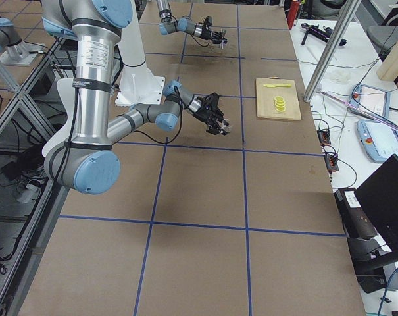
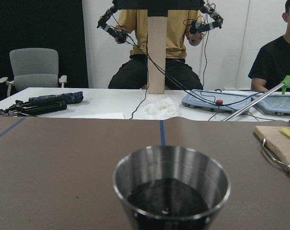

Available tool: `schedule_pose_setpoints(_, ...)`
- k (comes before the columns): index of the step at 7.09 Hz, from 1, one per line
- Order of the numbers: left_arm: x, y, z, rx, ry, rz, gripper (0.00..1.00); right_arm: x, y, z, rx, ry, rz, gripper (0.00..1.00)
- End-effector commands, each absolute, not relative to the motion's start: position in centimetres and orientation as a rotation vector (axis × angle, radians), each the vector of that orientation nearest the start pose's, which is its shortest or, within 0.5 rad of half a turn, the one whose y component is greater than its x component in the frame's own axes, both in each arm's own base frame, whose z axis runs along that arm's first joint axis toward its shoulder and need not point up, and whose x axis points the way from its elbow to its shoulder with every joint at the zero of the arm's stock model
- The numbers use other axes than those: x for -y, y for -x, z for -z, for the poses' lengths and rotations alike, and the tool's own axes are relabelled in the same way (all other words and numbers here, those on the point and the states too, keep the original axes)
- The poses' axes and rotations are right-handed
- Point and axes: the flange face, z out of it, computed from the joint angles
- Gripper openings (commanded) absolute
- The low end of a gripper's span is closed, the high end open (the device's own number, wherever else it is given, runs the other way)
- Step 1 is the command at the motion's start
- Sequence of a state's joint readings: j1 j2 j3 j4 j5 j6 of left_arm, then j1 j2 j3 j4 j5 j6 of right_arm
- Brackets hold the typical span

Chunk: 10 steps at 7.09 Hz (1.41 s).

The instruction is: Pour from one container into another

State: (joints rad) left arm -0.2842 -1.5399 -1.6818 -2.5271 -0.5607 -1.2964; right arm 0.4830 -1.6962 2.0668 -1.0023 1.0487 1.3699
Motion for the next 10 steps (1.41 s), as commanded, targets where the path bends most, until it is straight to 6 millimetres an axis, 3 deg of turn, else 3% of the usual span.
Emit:
schedule_pose_setpoints(1, 33.1, -40.5, -50.1, -0.673, -1.127, 0.522, 0.00, 36.5, 30.8, -41.2, 0.710, -0.771, -0.498, 0.00)
schedule_pose_setpoints(5, 32.1, -41.3, -50.2, -0.699, -1.109, 0.522, 0.00, 34.6, 32.4, -42.5, 0.674, -0.819, -0.470, 0.00)
schedule_pose_setpoints(7, 32.1, -41.4, -50.8, -0.688, -1.109, 0.515, 0.00, 33.0, 30.5, -46.0, 0.716, -0.847, -0.473, 0.00)
schedule_pose_setpoints(10, 32.1, -41.6, -52.1, -0.678, -1.100, 0.521, 0.00, 32.3, 31.4, -46.6, 0.702, -0.867, -0.458, 0.00)
